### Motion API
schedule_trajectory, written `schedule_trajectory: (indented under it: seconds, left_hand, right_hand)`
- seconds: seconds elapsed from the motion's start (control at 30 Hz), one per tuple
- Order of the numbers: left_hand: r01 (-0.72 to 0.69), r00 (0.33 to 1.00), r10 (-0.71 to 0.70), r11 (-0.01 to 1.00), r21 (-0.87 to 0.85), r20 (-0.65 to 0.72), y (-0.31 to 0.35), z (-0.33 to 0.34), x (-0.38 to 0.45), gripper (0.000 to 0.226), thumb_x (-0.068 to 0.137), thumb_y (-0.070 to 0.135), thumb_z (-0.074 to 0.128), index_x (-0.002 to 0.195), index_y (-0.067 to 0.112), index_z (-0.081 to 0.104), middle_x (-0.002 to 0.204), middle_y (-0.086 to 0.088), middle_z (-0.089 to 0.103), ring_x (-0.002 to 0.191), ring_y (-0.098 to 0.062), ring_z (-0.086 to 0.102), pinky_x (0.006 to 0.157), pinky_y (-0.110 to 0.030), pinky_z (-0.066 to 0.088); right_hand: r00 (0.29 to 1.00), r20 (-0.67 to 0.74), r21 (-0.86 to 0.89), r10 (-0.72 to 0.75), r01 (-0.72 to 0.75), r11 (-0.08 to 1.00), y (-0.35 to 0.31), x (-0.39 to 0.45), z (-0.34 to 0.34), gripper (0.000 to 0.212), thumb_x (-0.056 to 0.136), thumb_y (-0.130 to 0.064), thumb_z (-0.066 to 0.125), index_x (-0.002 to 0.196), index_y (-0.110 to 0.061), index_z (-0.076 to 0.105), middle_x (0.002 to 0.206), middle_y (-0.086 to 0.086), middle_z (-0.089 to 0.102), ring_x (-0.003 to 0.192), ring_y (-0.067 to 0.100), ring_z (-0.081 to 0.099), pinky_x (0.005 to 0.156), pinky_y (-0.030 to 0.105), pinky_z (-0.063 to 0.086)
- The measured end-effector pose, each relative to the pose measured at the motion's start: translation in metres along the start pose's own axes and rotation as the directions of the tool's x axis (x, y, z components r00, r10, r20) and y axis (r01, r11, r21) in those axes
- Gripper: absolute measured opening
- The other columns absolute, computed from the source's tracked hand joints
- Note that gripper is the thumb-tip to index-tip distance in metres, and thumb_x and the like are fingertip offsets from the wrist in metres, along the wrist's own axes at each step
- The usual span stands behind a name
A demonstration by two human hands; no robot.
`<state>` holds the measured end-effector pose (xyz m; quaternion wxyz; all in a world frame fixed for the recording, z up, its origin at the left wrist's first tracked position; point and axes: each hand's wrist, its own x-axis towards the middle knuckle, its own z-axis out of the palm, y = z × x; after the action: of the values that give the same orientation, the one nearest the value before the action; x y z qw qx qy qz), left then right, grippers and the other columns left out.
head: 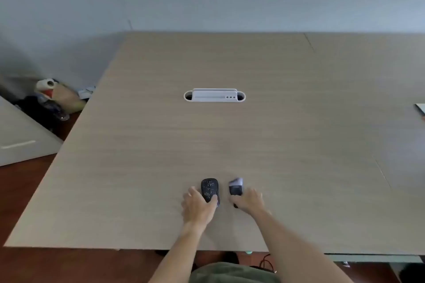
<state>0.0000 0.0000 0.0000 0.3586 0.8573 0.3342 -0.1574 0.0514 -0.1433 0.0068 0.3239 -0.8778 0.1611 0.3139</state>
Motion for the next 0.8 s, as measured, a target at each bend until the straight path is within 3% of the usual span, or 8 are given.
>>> schedule_trajectory:
  seconds: [0.13, 0.33, 0.47, 0.63, 0.8]
  left_hand:
    - [-0.015, 0.998, 0.017, 0.999, 0.04, -0.064, 0.004, 0.011, -0.002, 0.076, 0.076, 0.055, 0.067, 0.13, 0.012, 0.036, 0.132, -0.011, 0.045, 0.122, -0.033, 0.042, 0.094, -0.042, 0.044]
    - [-0.039, 0.996, 0.05, 0.987, 0.156, -0.068, 0.007, 0.014, 0.005, 0.07, 0.075, 0.052, 0.071, 0.121, 0.012, 0.038, 0.125, -0.008, 0.051, 0.117, -0.031, 0.047, 0.087, -0.04, 0.047]
    - [-0.02, 0.997, 0.031, 0.989, 0.147, -0.076, 0.012, 0.011, 0.009, 0.065, 0.074, 0.047, 0.075, 0.113, 0.008, 0.041, 0.119, -0.009, 0.056, 0.112, -0.031, 0.053, 0.086, -0.039, 0.048]
    - [-0.029, 0.997, 0.041, 0.986, 0.164, -0.072, 0.017, 0.01, 0.011, 0.064, 0.072, 0.044, 0.078, 0.111, 0.008, 0.042, 0.115, -0.009, 0.057, 0.107, -0.03, 0.059, 0.083, -0.036, 0.05]
    - [-0.037, 0.998, 0.048, 0.978, 0.204, -0.051, 0.017, 0.004, 0.014, 0.062, 0.069, 0.043, 0.079, 0.106, 0.01, 0.043, 0.109, -0.008, 0.06, 0.1, -0.029, 0.062, 0.078, -0.035, 0.049]
  right_hand:
    - [0.998, -0.06, 0.072, 0.037, -0.033, 0.997, 0.013, 0.008, 0.024, 0.024, 0.072, -0.035, 0.062, 0.077, -0.014, 0.051, 0.088, 0.009, 0.065, 0.085, 0.03, 0.063, 0.06, 0.028, 0.041]
    - [0.997, -0.076, 0.038, -0.011, 0.014, 0.999, 0.018, 0.005, 0.019, 0.036, 0.077, -0.025, 0.06, 0.053, -0.016, 0.034, 0.063, 0.002, 0.047, 0.059, 0.024, 0.047, 0.044, 0.028, 0.026]
    - [0.996, -0.073, 0.243, -0.054, 0.07, 0.967, 0.016, 0.006, 0.016, 0.043, 0.078, -0.015, 0.067, 0.057, -0.017, 0.029, 0.059, 0.0, 0.037, 0.058, 0.021, 0.034, 0.051, 0.029, 0.029]
    - [0.993, -0.087, 0.426, -0.083, 0.112, 0.898, 0.013, 0.003, 0.009, 0.01, 0.081, -0.013, 0.067, 0.079, -0.007, 0.059, 0.062, 0.008, 0.06, 0.052, 0.019, 0.052, 0.053, 0.028, 0.043]
    - [0.983, -0.116, 0.476, -0.141, 0.18, 0.861, 0.005, 0.0, -0.001, 0.005, 0.084, -0.015, 0.067, 0.083, -0.012, 0.071, 0.062, 0.001, 0.06, 0.05, 0.015, 0.051, 0.051, 0.02, 0.043]
